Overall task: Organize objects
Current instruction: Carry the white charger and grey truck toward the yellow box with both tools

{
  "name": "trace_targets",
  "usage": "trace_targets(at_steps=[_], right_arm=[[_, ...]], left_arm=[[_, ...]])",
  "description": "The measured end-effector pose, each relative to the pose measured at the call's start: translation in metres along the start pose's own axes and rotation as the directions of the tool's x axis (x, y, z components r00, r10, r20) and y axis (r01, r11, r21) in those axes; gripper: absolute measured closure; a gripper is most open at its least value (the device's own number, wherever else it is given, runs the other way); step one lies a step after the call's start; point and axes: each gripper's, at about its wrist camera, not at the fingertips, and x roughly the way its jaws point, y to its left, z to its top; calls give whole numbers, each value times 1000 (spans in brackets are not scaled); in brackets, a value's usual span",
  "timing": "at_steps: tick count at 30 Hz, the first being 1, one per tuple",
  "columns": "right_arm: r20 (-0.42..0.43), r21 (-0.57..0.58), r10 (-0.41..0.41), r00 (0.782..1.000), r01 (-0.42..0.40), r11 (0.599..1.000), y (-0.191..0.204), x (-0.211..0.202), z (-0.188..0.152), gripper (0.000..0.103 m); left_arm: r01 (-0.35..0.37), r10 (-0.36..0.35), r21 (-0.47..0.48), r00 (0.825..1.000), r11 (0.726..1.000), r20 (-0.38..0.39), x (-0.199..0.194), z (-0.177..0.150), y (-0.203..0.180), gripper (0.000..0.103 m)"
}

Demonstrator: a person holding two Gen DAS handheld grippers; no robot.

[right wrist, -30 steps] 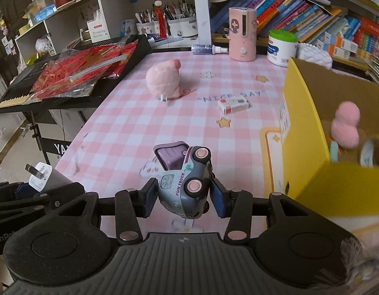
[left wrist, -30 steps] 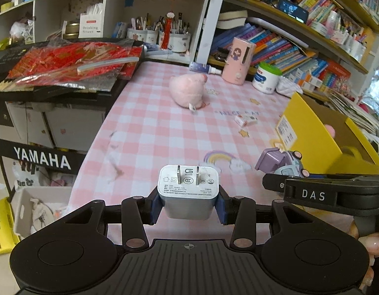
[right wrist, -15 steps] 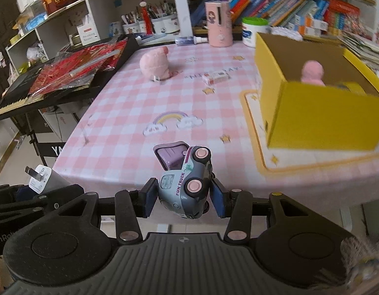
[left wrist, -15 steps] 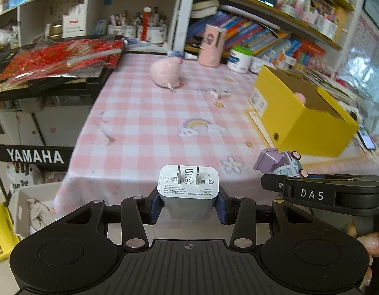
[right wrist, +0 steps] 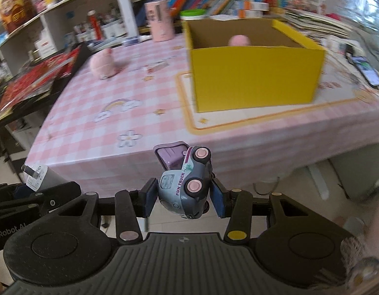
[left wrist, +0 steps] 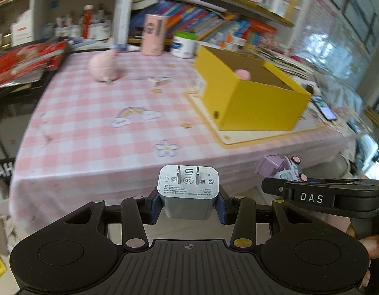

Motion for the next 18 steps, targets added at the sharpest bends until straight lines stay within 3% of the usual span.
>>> trace_targets(at_steps=[8,18], right_arm=[[23,104,-92,996,89,991,-38,-13,-4,59],[22,160,-141,990,136,978,-69,-13,5,59]], left_arm=[[84,-83,91,996,992,-16,18,11,-33,61],[137,-134,142,990,980,-33,40,26,-59,61]])
